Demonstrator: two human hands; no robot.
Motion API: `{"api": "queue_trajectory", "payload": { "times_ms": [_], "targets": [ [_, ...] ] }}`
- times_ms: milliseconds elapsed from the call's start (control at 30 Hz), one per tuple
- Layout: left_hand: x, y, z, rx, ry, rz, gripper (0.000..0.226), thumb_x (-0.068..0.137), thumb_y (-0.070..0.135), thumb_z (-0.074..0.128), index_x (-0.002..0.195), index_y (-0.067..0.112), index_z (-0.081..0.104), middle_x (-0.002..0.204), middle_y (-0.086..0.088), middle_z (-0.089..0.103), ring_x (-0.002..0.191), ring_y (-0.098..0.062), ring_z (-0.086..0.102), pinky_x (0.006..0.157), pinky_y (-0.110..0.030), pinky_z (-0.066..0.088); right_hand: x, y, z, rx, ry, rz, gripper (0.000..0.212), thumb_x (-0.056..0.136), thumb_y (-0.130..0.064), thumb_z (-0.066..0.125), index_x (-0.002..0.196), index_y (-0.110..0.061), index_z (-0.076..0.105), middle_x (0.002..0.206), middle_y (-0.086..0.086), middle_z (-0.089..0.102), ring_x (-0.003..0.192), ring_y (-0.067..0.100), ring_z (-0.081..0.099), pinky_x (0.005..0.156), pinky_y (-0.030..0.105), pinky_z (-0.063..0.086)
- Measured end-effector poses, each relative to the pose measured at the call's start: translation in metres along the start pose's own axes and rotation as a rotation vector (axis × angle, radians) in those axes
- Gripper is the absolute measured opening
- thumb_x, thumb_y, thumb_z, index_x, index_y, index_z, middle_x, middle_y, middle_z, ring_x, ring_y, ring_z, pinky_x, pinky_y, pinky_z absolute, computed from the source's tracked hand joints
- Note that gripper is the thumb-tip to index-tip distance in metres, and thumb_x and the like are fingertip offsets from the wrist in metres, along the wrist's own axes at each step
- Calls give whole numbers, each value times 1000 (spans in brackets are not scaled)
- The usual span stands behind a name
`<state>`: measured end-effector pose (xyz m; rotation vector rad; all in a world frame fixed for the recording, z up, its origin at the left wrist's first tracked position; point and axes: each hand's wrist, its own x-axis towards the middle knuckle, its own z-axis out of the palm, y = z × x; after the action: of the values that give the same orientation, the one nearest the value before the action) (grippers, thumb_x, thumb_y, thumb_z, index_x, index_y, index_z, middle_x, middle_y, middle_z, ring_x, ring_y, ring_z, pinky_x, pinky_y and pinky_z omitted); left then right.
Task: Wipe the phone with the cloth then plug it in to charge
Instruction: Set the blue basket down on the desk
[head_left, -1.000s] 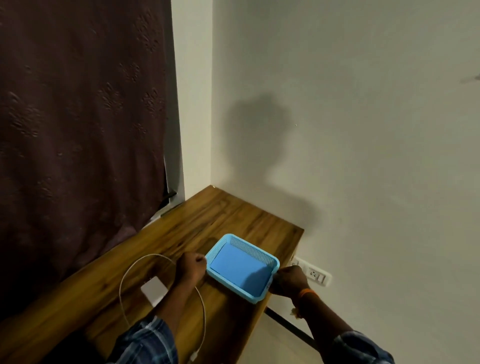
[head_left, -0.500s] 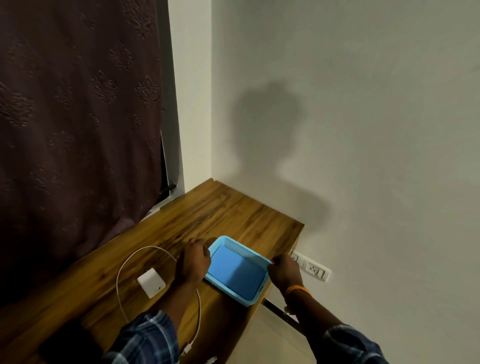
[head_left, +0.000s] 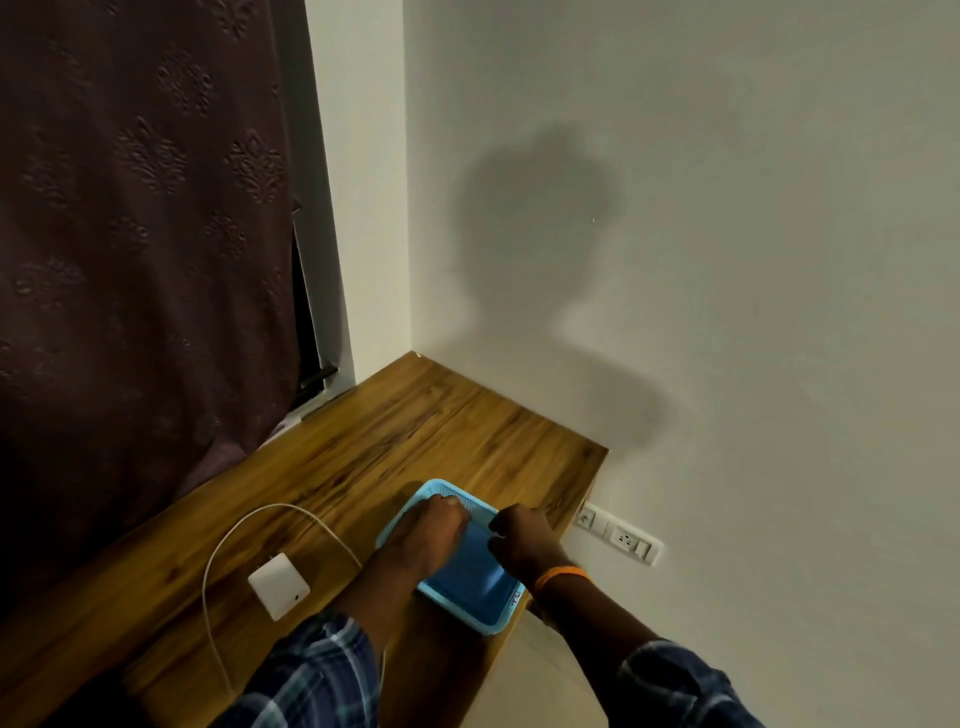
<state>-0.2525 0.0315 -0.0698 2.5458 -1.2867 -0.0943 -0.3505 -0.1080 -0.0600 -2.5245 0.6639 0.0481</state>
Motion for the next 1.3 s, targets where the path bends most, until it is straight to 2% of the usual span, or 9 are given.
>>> {"api": "queue_trajectory", "payload": {
  "times_ms": [167,333,533,700,900,967,1067,1167,1300],
  "targets": [
    [7,-13,16,258,-74,79,36,96,20,46,129,27,59,132,4,57,127,-19,49,110,-35,35,10,-4,15,-51,-25,-47,28,91,-14,55,113,-6,72,118,15,71,107,30,67,91,38,56],
    [14,-21,25,388,-100,156,36,92,22,49,127,24,57,128,0,56,122,-23,50,108,-37,35,20,-4,29,-130,-61,-22,29,98,-18,48,113,-5,68,119,18,68,110,33,65,91,39,54],
    [13,-21,32,445,-49,134,31,94,20,44,123,20,57,130,-10,51,121,-29,46,107,-43,33,22,0,38,-194,-49,-64,29,99,-11,43,117,-7,65,119,16,68,108,32,67,91,43,56],
    [12,-25,35,347,-81,98,38,87,18,54,124,22,53,131,-6,49,123,-28,44,110,-43,32,20,-2,43,-220,-23,-100,30,101,-16,44,127,-9,58,127,13,61,113,28,64,93,42,55],
    [5,-35,22,74,-142,91,39,86,16,53,123,28,52,125,9,59,130,-20,39,112,-40,22,10,-11,29,-319,32,-171,34,98,-30,46,124,-14,61,117,12,60,103,32,60,86,46,55],
    [2,-33,10,19,-94,104,41,85,13,49,122,29,54,121,11,61,123,-18,44,107,-38,27,4,-17,21,-270,28,-209,38,96,-35,49,127,-17,62,119,11,59,105,32,59,90,44,52],
    [-1,-22,-18,-12,-1,107,37,82,14,48,114,29,56,115,12,64,115,-18,49,97,-38,31,-2,-30,4,-127,-2,-234,35,96,-27,51,128,-16,61,122,12,63,110,31,62,93,40,51],
    [-8,-11,-51,8,69,93,27,86,17,51,109,30,57,112,13,65,115,-16,48,98,-38,30,-7,-48,-17,-45,24,-217,27,97,-22,49,120,-14,63,116,12,71,105,30,67,83,36,52],
    [-20,-6,-120,-4,203,40,24,93,26,52,115,35,57,119,15,61,117,-12,46,101,-34,28,-11,-93,-63,-23,95,-296,24,94,-20,51,114,-17,62,111,12,72,100,32,67,73,33,47]
  ]
}}
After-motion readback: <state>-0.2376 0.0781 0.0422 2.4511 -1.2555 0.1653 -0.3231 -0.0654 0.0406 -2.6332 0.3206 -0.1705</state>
